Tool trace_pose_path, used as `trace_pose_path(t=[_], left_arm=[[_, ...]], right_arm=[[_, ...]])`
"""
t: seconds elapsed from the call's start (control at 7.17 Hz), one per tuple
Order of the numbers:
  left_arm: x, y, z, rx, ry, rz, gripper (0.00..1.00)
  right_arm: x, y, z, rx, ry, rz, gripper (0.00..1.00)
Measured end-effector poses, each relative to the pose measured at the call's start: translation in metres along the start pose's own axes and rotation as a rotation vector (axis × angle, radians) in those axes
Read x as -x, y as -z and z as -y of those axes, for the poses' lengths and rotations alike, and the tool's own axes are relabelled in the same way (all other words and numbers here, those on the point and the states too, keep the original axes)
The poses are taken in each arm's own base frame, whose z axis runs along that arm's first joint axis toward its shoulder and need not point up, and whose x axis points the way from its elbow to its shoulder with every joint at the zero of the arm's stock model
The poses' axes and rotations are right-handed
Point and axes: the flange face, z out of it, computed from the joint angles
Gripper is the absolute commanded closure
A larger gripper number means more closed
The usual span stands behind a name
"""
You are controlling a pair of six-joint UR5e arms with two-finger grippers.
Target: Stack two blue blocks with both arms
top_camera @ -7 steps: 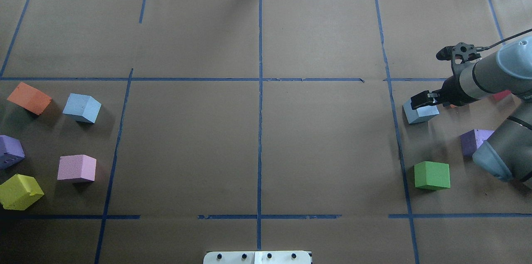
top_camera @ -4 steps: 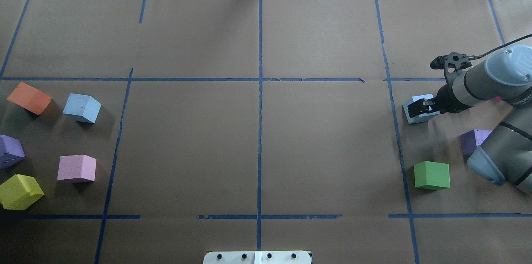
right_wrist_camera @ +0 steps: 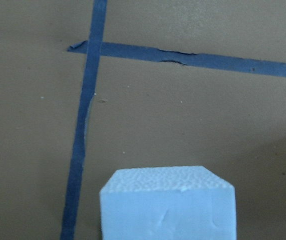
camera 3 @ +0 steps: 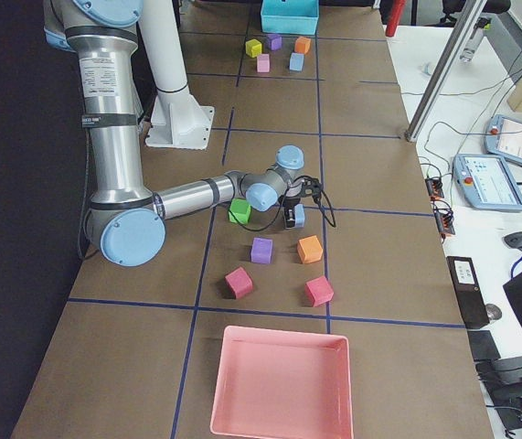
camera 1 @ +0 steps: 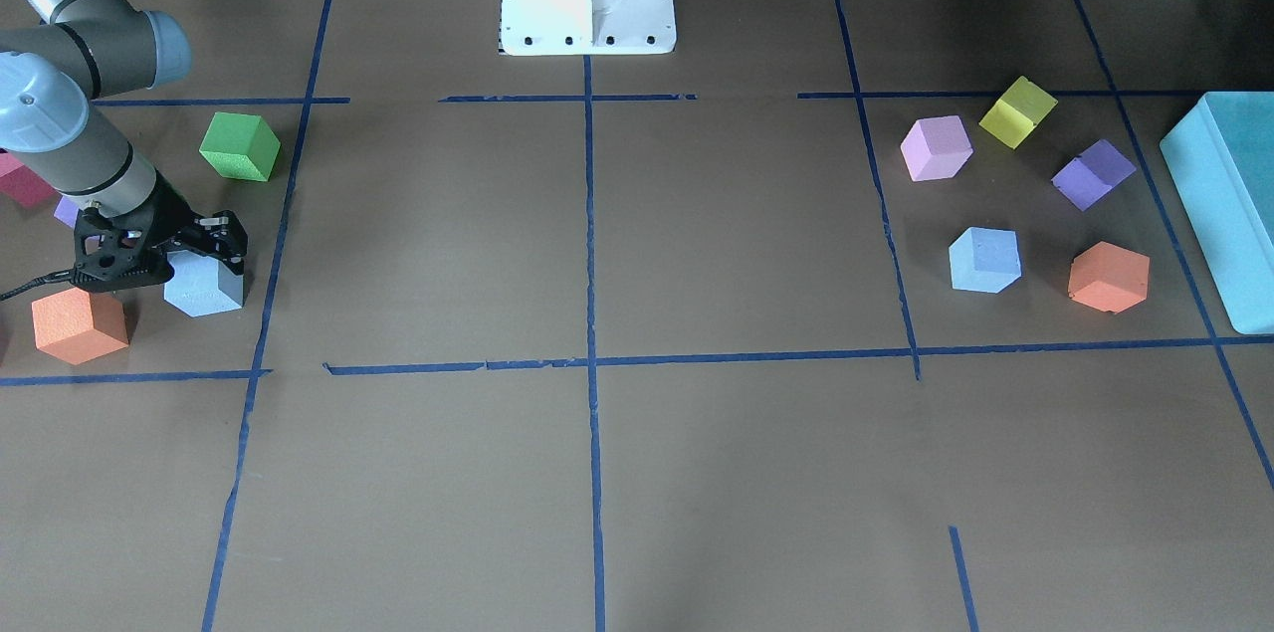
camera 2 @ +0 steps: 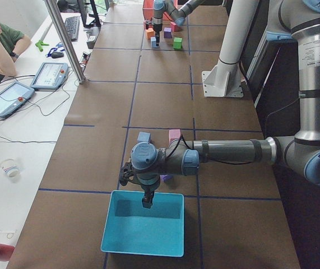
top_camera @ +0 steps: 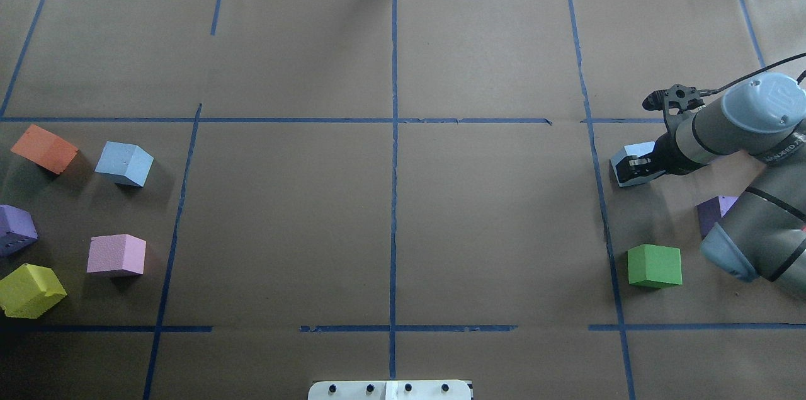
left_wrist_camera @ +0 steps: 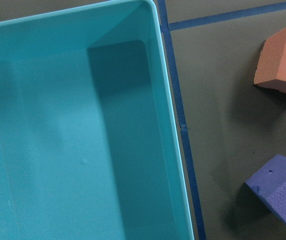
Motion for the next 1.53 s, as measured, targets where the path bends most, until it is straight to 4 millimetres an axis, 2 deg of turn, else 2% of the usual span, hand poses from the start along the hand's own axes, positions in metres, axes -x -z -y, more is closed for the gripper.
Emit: trace_pose_path(t=[0.14,0.28,0.42,0.7,0.84,0.98,1.12,1.26,1.4,1.53], left_arm=[[0.0,0.0,0.0,0.0,0.0,0.0,0.0],[0.0,0.0,0.0,0.0,0.0,0.0,0.0],[0.0,0.0,0.0,0.0,0.0,0.0,0.0],[-0.001,0.001,0.001,-0.002,-0.002,0.0,0.0],[-0.001,0.001,0.001,-0.002,-0.002,0.0,0.0],[-0.001,0.001,0.001,-0.002,-0.002,0.0,0.0],[-0.001,0.001,0.001,-0.002,-0.002,0.0,0.0],[-0.001,0.001,0.001,-0.002,-0.002,0.0,0.0],[-0.001,0.001,0.001,-0.002,-0.002,0.0,0.0],[-0.001,0.001,0.001,-0.003,-0.003,0.0,0.0]], right_arm=[[0.018,0.007,0.01,-0.013,-0.003,0.022,0.62],[0.052,0.015,0.024,-0.02,-0.034,0.048,0.6],[0.111,0.018,0.04,-0.008,-0.084,0.051,0.59],[0.271,0.022,0.072,-0.003,-0.199,-0.013,0.59],[0.348,0.021,0.081,-0.005,-0.251,-0.029,0.56],[0.407,0.021,0.083,-0.006,-0.285,-0.033,0.53],[0.442,0.019,0.079,-0.005,-0.3,-0.035,0.49],[0.459,0.016,0.074,-0.007,-0.302,-0.04,0.32],[0.465,0.013,0.071,-0.008,-0.3,-0.045,0.01],[0.467,0.01,0.07,-0.011,-0.296,-0.052,0.0]])
